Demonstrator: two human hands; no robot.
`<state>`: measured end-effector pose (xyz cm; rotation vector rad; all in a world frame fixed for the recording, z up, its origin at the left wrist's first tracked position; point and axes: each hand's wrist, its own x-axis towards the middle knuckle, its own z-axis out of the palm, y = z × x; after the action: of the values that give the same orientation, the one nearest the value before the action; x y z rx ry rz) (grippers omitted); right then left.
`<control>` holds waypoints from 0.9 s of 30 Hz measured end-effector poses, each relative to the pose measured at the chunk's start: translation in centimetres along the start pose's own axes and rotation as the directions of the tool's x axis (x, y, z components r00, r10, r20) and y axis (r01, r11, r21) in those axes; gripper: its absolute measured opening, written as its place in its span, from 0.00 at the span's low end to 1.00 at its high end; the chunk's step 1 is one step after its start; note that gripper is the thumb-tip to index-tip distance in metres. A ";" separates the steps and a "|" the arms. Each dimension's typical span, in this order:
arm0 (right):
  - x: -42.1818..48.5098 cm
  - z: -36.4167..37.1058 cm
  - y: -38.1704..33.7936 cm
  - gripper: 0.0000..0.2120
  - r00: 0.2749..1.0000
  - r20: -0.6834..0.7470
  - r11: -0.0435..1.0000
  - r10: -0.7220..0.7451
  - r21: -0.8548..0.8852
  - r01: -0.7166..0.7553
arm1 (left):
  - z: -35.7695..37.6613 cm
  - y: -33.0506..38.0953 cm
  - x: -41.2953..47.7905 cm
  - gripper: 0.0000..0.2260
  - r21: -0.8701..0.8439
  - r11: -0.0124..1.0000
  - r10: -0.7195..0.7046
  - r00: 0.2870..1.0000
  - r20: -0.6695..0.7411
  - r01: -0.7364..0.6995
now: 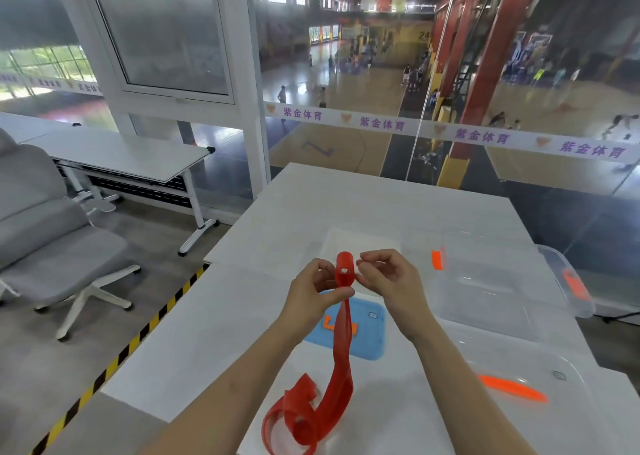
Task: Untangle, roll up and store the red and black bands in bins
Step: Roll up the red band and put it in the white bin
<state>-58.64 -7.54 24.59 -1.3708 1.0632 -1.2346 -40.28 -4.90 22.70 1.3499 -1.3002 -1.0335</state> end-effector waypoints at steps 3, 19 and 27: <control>-0.4 0.4 2.0 0.03 0.999 -0.035 1.000 0.015 -0.003 -0.015 | -1.2 0.4 0.5 0.17 -0.139 0.990 0.000 1.000 -0.015 -0.002; 1.5 7.8 0.8 0.10 0.991 -0.120 0.997 -0.062 -0.046 0.057 | -8.7 3.6 4.8 0.28 -0.394 0.917 0.078 0.996 0.052 -0.052; 3.6 7.8 -2.0 0.10 0.977 -0.107 0.963 -0.187 -0.216 0.161 | -13.6 2.8 7.9 0.02 0.278 0.910 0.265 0.948 0.178 -0.307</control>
<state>-50.55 -10.04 26.94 -1.5895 1.2065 -1.3849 -26.89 -11.64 28.22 1.2740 -1.7587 -0.7536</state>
